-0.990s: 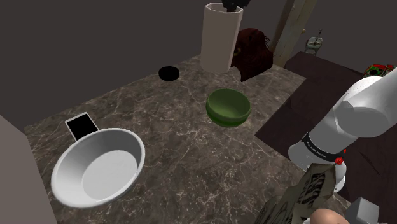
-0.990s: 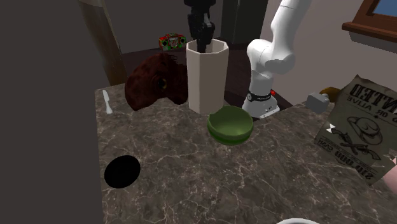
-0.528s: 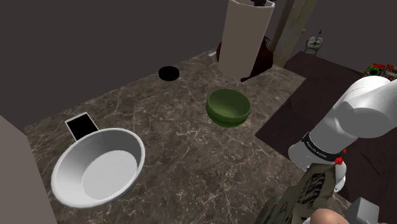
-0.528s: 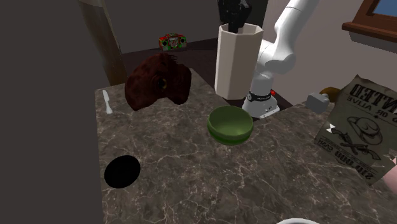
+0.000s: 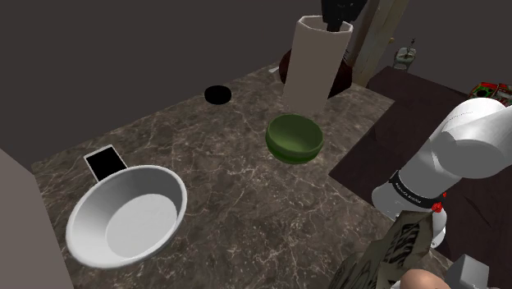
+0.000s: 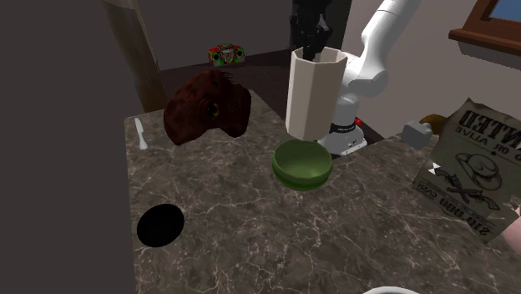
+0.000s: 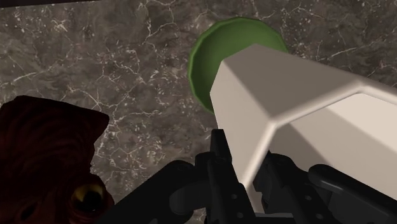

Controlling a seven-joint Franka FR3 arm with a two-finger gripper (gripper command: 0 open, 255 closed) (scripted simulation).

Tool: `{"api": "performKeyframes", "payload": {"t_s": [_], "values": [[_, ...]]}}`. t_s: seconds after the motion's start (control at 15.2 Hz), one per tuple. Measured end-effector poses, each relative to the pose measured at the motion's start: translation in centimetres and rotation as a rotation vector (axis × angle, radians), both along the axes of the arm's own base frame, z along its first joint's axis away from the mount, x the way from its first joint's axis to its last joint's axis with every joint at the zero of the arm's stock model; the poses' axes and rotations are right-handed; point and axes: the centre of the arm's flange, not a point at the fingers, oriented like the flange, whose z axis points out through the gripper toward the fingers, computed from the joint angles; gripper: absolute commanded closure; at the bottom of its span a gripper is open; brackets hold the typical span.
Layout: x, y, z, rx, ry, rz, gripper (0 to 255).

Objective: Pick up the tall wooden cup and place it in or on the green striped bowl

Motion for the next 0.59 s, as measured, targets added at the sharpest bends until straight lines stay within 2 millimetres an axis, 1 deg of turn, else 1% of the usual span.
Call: {"api": "performKeyframes", "payload": {"t_s": [0.59], "values": [[0.0,0.2,-4.6,0.000,0.000,0.000,255]]}}
